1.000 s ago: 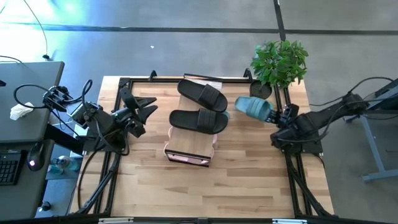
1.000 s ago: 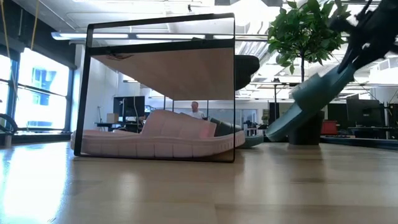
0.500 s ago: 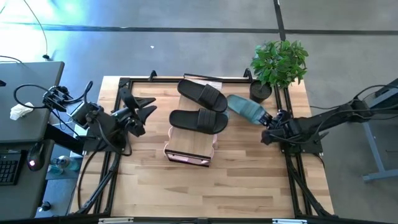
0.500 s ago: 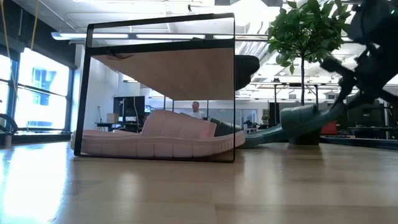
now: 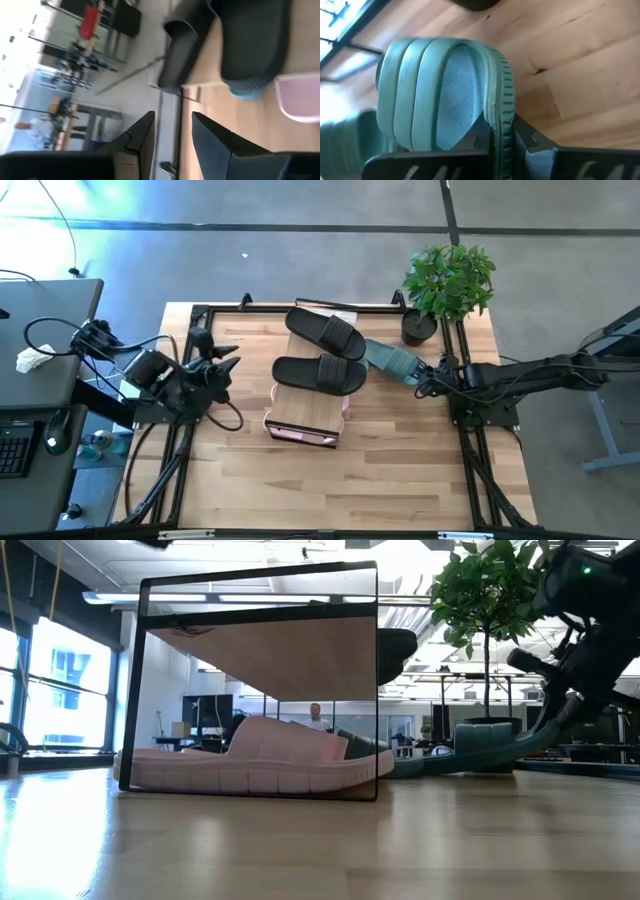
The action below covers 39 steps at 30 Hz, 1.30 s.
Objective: Pick and place slides into the shelf
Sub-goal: Put the green slide under the shelf
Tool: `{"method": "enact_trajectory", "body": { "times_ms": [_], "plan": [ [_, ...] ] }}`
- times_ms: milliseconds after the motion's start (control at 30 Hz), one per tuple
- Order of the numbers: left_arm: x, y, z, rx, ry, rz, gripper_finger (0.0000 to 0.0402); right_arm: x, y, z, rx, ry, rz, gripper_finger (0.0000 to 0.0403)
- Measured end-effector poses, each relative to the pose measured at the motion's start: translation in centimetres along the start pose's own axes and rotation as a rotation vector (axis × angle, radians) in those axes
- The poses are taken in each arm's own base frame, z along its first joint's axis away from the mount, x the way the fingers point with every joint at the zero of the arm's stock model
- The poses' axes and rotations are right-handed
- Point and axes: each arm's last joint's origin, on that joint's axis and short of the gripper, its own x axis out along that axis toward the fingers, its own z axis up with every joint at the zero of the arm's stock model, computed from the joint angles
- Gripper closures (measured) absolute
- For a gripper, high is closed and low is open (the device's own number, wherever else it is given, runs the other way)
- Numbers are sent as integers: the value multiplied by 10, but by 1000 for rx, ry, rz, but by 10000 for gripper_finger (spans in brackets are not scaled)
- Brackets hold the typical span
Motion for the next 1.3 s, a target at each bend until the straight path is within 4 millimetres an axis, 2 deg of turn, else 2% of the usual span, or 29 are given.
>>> {"method": "enact_trajectory", "body": {
  "times_ms": [200, 333, 533, 833, 1133, 1300],
  "plan": [
    [20, -23, -12, -40, 95, -90, 311, 9, 2, 8, 33, 4, -18, 400],
    [35, -38, -24, -64, 172, -118, 327, 24, 2, 7, 39, 25, 70, 400],
    [63, -52, -44, -114, 307, -77, 353, 32, 0, 10, -1, 24, 89, 400],
    [103, -57, -66, -271, 420, -9, 399, 38, 10, 22, -46, 4, 144, 400],
    [119, -49, -72, -293, 442, -6, 393, 51, 13, 24, -70, 22, 109, 400],
    [132, -41, -79, -359, 494, 22, 399, 51, 19, 25, -125, 19, 165, 400]
  ]
}}
